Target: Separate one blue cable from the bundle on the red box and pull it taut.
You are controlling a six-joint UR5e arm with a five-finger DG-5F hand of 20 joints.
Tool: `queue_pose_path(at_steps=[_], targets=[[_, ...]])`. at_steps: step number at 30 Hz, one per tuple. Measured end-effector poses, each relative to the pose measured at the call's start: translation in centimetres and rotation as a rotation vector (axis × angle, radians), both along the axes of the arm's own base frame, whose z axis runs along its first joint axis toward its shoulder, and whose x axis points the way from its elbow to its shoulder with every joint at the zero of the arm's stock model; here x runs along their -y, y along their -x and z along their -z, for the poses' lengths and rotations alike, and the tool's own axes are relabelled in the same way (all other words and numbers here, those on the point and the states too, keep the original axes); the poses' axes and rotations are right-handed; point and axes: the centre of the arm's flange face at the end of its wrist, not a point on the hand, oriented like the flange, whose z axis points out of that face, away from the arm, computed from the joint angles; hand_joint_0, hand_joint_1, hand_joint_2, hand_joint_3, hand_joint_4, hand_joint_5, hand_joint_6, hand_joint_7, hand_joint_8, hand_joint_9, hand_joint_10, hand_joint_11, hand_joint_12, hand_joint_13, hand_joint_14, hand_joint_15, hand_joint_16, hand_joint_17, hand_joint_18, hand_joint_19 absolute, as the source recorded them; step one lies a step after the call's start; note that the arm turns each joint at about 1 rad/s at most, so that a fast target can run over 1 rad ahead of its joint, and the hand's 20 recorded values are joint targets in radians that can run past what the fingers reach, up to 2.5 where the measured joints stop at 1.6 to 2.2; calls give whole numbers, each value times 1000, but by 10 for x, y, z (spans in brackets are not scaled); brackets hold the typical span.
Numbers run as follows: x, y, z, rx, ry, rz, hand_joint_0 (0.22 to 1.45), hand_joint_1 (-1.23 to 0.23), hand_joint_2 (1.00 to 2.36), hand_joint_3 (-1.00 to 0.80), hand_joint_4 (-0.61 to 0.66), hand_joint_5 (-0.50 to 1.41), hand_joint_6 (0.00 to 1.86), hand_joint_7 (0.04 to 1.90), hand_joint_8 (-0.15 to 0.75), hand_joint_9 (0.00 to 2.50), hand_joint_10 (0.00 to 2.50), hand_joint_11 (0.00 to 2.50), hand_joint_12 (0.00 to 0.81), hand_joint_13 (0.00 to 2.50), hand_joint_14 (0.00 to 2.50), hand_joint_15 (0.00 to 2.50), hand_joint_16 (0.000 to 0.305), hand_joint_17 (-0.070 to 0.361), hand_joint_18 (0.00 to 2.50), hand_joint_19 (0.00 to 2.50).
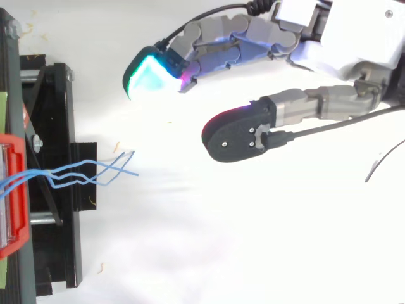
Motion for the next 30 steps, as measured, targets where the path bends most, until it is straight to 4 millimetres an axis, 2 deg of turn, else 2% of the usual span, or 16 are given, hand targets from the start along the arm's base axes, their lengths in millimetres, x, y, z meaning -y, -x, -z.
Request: queue_pose_path(at_steps=[6, 16, 23, 30], targets=[[-1, -7, 15, 13, -21, 1, 466, -568, 1000, -500, 143, -178, 502, 752, 206, 383, 13, 337, 328, 247, 9, 218, 51, 114, 0, 295], [-2, -25, 58, 51, -57, 4, 471, -568, 1000, -500, 151, -177, 502, 751, 211, 421, 11, 333, 327, 261, 9, 218, 50, 113, 0, 286], [-4, -33, 71, 84, -74, 4, 473, -569, 1000, -500, 152, -176, 502, 749, 210, 423, 10, 325, 327, 267, 9, 216, 50, 112, 0, 299], [-5, -35, 74, 95, -76, 4, 475, -569, 1001, -500, 156, -175, 502, 749, 210, 439, 10, 326, 326, 273, 9, 218, 50, 112, 0, 293]])
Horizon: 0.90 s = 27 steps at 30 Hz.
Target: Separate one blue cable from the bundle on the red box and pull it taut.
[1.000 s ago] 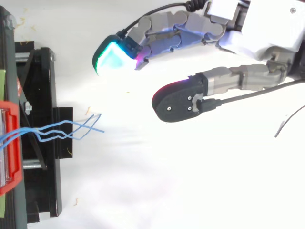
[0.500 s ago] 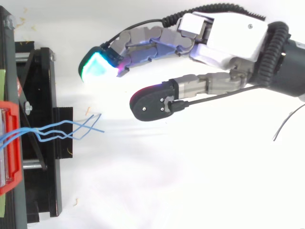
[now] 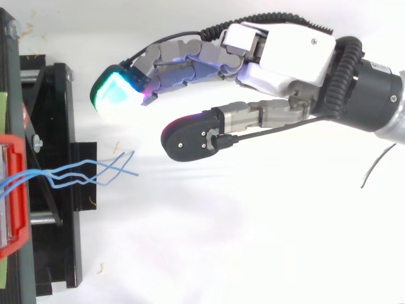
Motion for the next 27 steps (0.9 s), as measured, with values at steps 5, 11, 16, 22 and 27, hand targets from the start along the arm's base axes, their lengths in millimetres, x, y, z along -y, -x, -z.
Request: queue_pose_path(at_steps=[5, 11, 16, 22, 27], targets=[[0, -1, 0, 7, -1, 2, 476, -569, 1000, -500, 157, -174, 502, 752, 212, 444, 10, 324, 326, 279, 9, 212, 50, 112, 0, 290], [0, -1, 3, 2, 0, 5, 479, -568, 1000, -500, 159, -175, 502, 750, 213, 459, 10, 328, 326, 285, 10, 209, 50, 111, 0, 287], [0, -1, 5, 2, 0, 6, 483, -567, 1000, -499, 158, -174, 502, 751, 212, 482, 11, 327, 326, 298, 8, 210, 49, 110, 0, 298], [0, -3, 9, 5, -1, 5, 485, -564, 1001, -495, 161, -174, 502, 748, 215, 499, 10, 328, 324, 303, 8, 208, 49, 111, 0, 288], [-1, -10, 27, -6, -6, 2, 489, -563, 1000, -497, 166, -174, 502, 746, 216, 506, 11, 331, 324, 307, 8, 208, 49, 111, 0, 289]])
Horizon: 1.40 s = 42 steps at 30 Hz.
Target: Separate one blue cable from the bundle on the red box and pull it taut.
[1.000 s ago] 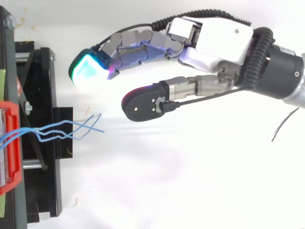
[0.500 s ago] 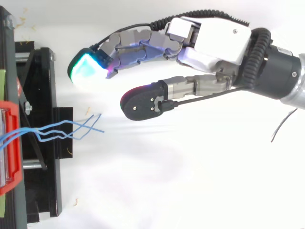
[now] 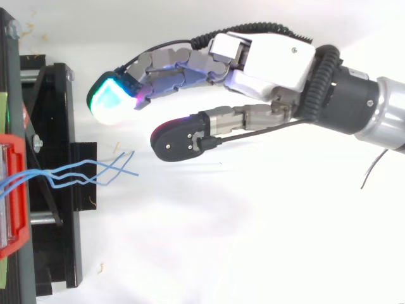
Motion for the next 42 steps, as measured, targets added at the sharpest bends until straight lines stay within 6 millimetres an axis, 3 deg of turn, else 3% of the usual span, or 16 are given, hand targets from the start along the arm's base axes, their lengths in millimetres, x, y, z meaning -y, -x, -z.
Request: queue_pose_path(at_steps=[8, 13, 21, 29, 42], targets=[[1, -16, 1, 19, -33, 3, 492, -561, 1000, -496, 166, -173, 502, 747, 216, 521, 11, 339, 324, 319, 9, 212, 49, 111, 0, 290], [0, -34, 19, 16, -39, -4, 493, -561, 1000, -498, 168, -172, 502, 752, 219, 526, 11, 333, 323, 325, 9, 213, 49, 111, 0, 282], [-4, -46, 22, 45, -46, -19, 495, -559, 1000, -498, 171, -171, 502, 747, 218, 538, 11, 338, 324, 332, 9, 222, 49, 110, 0, 286], [-20, -57, 51, 74, -48, -47, 496, -555, 1000, -500, 172, -171, 502, 750, 219, 547, 11, 338, 322, 340, 9, 221, 49, 110, 0, 283], [-38, -64, 46, 82, 24, -89, 496, -548, 1000, -499, 196, -164, 502, 766, 220, 551, 11, 335, 323, 350, 9, 227, 49, 110, 0, 282]])
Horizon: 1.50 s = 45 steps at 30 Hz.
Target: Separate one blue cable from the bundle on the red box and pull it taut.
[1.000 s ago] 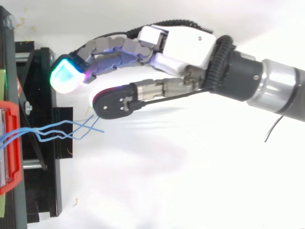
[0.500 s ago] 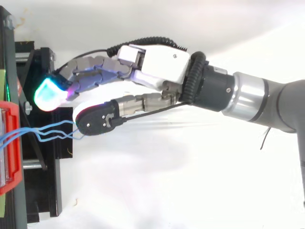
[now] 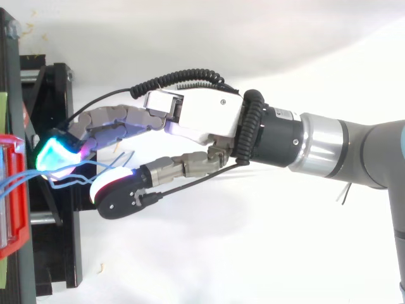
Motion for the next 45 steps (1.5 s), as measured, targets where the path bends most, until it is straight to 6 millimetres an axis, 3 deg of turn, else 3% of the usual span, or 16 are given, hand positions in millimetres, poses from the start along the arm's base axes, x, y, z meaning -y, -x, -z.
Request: queue_pose_path(at_steps=[15, 45], targets=[[-5, -5, -9, 9, 31, -21, 501, -545, 1000, -500, 265, -105, 503, 893, 218, 604, 11, 339, 318, 378, 9, 230, 48, 108, 0, 291], [-6, -5, -56, -28, 83, -43, 558, -575, 1003, -463, 263, -40, 502, 1117, 209, 741, 12, 341, 297, 458, 10, 243, 44, 98, 28, 274]])
